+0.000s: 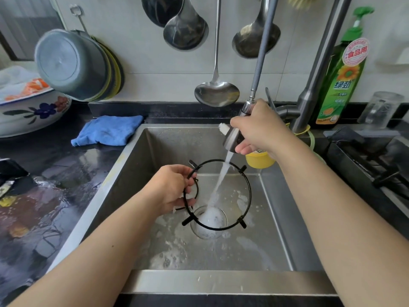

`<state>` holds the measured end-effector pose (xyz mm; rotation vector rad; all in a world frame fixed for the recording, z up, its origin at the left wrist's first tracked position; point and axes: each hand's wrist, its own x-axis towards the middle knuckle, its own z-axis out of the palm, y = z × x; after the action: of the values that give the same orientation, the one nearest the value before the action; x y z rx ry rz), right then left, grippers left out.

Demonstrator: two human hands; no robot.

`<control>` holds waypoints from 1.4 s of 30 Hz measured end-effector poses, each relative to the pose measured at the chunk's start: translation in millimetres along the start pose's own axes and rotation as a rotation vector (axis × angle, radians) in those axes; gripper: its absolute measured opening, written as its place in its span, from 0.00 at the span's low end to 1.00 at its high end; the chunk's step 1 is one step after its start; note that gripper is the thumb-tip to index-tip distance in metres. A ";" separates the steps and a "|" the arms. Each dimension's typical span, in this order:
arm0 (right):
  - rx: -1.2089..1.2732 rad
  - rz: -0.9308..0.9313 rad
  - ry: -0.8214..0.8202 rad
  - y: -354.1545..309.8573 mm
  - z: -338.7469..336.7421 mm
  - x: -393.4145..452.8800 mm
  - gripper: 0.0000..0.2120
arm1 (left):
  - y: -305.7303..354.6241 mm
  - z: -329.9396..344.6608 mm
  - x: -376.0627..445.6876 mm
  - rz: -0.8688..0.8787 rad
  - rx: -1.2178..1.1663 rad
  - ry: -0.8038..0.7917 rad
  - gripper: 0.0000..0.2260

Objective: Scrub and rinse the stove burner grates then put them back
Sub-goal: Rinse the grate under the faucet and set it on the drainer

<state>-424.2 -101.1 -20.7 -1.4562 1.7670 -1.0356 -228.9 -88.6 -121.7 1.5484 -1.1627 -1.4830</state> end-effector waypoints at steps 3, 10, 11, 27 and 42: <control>-0.040 0.047 0.008 1.6 -8.7 0.6 0.15 | 0.0 -3.6 3.7 0.012 -0.013 0.051 0.17; -0.109 0.097 -0.097 -6.4 -25.3 -10.6 0.07 | 0.3 -12.6 11.6 0.013 -0.105 0.147 0.16; -0.115 0.104 -0.117 -7.9 -27.1 -12.6 0.07 | 0.6 -13.9 12.4 0.006 -0.116 0.156 0.16; -0.132 0.124 -0.150 -10.9 -31.8 -17.2 0.09 | 1.0 -18.5 13.3 -0.051 -0.218 0.142 0.16; -0.133 0.119 -0.162 -15.1 -28.5 -23.4 0.13 | 3.5 -16.3 5.4 -0.019 -0.295 -0.002 0.13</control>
<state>-436.1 -74.3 6.2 -1.4504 1.8092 -0.7312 -213.5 -96.5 -118.7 1.3589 -0.8859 -1.5879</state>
